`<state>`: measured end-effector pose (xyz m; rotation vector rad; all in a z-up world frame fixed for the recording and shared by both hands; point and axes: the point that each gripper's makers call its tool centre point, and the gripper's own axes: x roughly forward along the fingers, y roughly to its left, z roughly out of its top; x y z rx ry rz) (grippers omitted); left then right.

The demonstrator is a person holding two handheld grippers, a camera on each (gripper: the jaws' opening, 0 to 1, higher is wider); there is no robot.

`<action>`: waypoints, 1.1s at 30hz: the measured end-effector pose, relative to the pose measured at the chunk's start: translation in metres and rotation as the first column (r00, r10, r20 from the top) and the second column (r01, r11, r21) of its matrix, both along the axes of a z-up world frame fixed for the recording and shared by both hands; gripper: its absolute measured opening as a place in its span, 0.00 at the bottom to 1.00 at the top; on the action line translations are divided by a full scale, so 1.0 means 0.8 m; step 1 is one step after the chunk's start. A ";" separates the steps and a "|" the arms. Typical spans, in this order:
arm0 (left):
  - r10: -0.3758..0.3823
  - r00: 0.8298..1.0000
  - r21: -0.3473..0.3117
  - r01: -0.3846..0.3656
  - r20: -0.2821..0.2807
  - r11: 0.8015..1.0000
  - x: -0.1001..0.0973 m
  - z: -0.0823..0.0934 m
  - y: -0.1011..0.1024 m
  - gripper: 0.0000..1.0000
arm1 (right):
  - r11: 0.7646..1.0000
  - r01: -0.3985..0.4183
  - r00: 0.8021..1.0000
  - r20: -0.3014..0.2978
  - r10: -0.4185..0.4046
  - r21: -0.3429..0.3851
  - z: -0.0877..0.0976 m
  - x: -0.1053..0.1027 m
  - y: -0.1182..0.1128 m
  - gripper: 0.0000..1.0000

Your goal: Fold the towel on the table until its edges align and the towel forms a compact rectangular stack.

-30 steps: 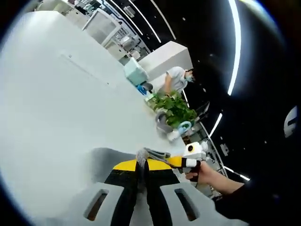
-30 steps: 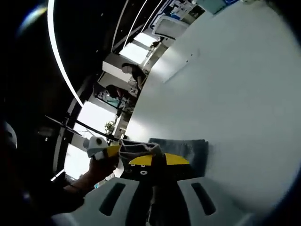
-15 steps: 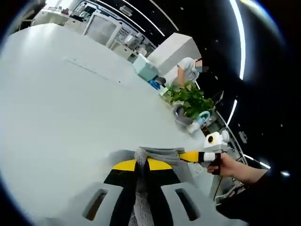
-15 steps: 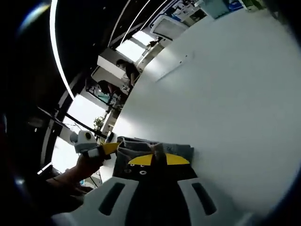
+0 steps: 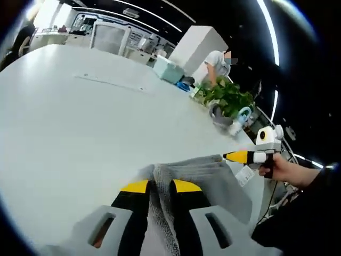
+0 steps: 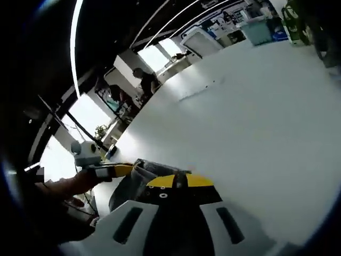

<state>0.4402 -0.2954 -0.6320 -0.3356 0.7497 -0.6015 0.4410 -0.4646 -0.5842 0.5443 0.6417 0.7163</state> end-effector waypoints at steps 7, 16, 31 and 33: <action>-0.005 1.000 -0.023 0.005 -0.013 1.000 -0.005 0.001 0.001 0.16 | 0.991 -0.063 0.997 -0.028 0.067 0.117 0.015 -0.019 0.003 0.16; -0.012 1.000 -0.030 0.011 -0.025 0.999 -0.017 0.001 -0.001 0.16 | 0.963 -0.221 0.975 -0.042 0.217 -0.154 -0.036 -0.055 0.022 0.16; -0.030 0.999 -0.043 0.031 0.034 0.999 -0.023 0.017 -0.001 0.07 | 0.965 -0.209 0.977 0.008 0.213 -0.155 -0.033 -0.049 0.020 0.00; -0.035 0.998 -0.031 0.036 0.053 0.999 -0.024 0.020 -0.001 0.06 | 0.968 -0.203 0.978 0.012 0.207 -0.150 -0.032 -0.048 0.019 0.00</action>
